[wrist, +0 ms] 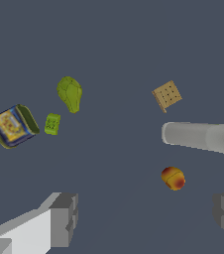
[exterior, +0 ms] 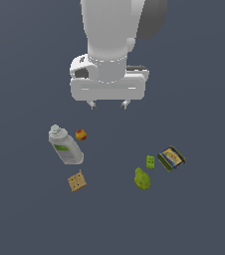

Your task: Pick up a designated object from a clutter of objects.

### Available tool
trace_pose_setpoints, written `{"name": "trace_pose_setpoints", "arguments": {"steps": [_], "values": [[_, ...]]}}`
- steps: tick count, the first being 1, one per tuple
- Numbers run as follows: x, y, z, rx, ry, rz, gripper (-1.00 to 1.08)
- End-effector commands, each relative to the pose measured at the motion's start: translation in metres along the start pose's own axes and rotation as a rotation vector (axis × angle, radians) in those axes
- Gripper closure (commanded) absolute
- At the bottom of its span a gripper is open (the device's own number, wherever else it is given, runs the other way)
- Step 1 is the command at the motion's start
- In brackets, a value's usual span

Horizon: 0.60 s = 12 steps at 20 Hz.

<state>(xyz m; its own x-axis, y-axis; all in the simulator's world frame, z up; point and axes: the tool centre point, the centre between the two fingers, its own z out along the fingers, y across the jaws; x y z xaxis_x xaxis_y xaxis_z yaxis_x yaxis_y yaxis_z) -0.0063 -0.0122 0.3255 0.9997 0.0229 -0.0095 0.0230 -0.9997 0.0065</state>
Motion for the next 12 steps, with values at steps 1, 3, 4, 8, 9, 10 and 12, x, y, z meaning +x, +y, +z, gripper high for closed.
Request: {"name": "trace_pose_setpoints", "arguments": {"steps": [1, 3, 4, 8, 9, 10, 12], "values": [[0.0, 0.0, 0.0, 0.0, 0.0, 0.0, -0.92], [0.001, 0.001, -0.002, -0.002, 0.003, -0.002, -0.92], [0.001, 0.003, -0.004, -0.005, 0.006, -0.003, -0.92], [0.006, 0.012, -0.016, -0.024, 0.025, -0.014, -0.92], [0.007, 0.013, -0.018, -0.027, 0.028, -0.016, -0.92], [0.007, 0.014, -0.019, -0.029, 0.03, -0.017, -0.92], [0.008, 0.014, -0.019, -0.029, 0.03, -0.016, -0.92]]}}
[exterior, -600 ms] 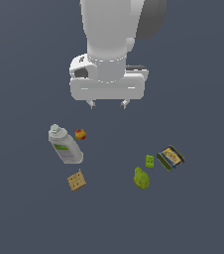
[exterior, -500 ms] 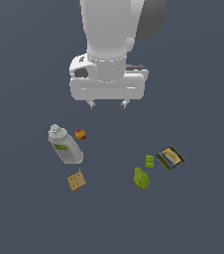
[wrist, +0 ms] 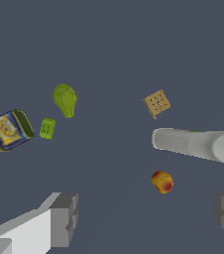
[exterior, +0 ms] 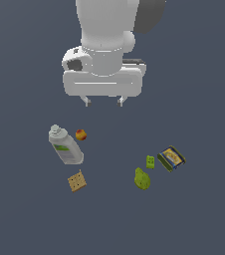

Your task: Pick up a designated object from a clutter of objects.

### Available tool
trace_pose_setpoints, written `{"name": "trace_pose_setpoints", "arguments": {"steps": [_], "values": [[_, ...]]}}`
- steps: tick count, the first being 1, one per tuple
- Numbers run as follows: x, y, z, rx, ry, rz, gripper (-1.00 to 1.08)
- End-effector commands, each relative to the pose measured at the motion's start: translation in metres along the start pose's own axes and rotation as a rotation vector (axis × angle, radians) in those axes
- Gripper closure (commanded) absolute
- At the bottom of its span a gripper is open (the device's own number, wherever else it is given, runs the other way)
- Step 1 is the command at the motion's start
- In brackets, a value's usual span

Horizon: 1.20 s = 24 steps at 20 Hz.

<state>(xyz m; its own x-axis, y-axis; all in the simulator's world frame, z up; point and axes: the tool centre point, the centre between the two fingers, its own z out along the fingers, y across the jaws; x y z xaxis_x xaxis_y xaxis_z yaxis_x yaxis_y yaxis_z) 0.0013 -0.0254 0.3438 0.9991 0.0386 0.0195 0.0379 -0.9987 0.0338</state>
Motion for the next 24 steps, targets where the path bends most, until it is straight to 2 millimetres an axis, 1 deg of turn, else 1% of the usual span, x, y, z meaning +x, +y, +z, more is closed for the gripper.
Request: {"name": "trace_pose_setpoints", "arguments": {"steps": [1, 7, 13, 19, 24], "values": [[0.0, 0.0, 0.0, -0.001, 0.0, -0.001, -0.92], [0.002, -0.001, 0.001, -0.001, 0.0, 0.001, -0.92], [0.016, -0.01, 0.015, 0.0, -0.001, 0.02, -0.92], [0.04, -0.027, 0.041, 0.002, -0.003, 0.054, -0.92], [0.065, -0.05, 0.077, 0.006, -0.006, 0.096, -0.92]]}}
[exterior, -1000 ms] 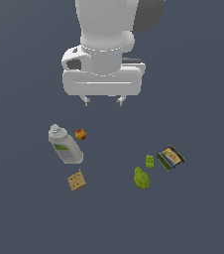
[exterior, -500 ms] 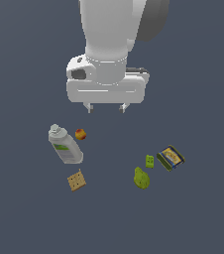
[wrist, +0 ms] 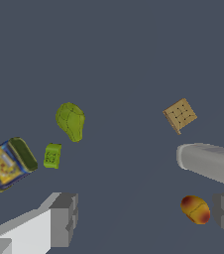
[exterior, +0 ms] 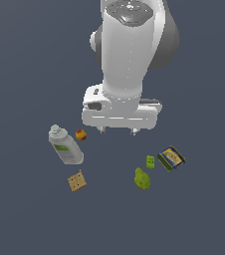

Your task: Pick up a designated object from a clutter of objects.

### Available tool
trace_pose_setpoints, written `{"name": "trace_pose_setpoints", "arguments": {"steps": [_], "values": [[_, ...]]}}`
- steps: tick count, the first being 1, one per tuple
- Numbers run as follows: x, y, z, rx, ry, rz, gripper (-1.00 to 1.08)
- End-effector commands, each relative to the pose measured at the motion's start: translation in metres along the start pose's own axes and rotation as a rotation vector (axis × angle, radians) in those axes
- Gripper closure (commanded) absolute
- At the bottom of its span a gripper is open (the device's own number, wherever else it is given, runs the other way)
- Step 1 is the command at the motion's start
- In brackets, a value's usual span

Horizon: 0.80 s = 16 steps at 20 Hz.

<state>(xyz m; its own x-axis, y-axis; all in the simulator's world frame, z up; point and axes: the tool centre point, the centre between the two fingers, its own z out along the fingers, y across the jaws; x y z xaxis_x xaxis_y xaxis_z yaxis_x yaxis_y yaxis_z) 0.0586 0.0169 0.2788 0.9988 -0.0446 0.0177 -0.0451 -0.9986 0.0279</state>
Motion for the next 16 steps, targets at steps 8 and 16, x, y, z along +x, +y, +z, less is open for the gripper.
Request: {"name": "trace_pose_setpoints", "arguments": {"steps": [8, 16], "values": [[0.039, -0.057, 0.083, 0.011, -0.008, 0.09, -0.92], [0.055, -0.098, 0.147, 0.02, -0.015, 0.155, -0.92]]}}
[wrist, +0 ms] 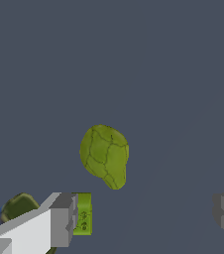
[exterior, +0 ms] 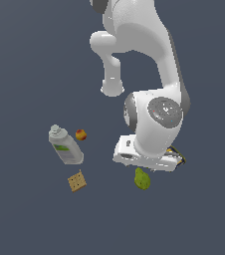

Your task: Pick up a designated object from a clutter of objects.

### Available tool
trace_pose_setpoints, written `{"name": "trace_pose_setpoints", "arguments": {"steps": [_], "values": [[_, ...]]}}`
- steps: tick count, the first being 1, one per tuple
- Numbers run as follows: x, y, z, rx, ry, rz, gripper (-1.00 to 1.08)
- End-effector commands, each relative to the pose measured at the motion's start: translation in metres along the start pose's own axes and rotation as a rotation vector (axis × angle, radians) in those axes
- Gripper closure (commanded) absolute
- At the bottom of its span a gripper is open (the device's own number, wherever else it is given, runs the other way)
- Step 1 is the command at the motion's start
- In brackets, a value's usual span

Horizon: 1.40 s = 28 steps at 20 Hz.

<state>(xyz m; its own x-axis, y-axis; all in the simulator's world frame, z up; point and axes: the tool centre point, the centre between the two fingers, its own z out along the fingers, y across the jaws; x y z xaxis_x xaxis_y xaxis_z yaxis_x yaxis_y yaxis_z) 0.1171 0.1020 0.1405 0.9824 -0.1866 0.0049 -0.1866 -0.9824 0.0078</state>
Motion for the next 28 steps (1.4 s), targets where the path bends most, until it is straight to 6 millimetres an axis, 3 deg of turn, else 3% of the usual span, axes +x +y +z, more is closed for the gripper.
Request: {"name": "trace_pose_setpoints", "arguments": {"steps": [1, 10, 17, 24, 28], "values": [[0.002, -0.01, 0.017, 0.003, -0.001, 0.018, -0.92], [0.002, -0.029, 0.048, 0.008, -0.005, 0.049, -0.92], [0.002, -0.029, 0.055, 0.007, -0.006, 0.048, -0.92], [0.001, -0.029, 0.089, 0.008, -0.005, 0.049, -0.92], [0.001, -0.03, 0.099, 0.008, -0.005, 0.05, -0.92]]}}
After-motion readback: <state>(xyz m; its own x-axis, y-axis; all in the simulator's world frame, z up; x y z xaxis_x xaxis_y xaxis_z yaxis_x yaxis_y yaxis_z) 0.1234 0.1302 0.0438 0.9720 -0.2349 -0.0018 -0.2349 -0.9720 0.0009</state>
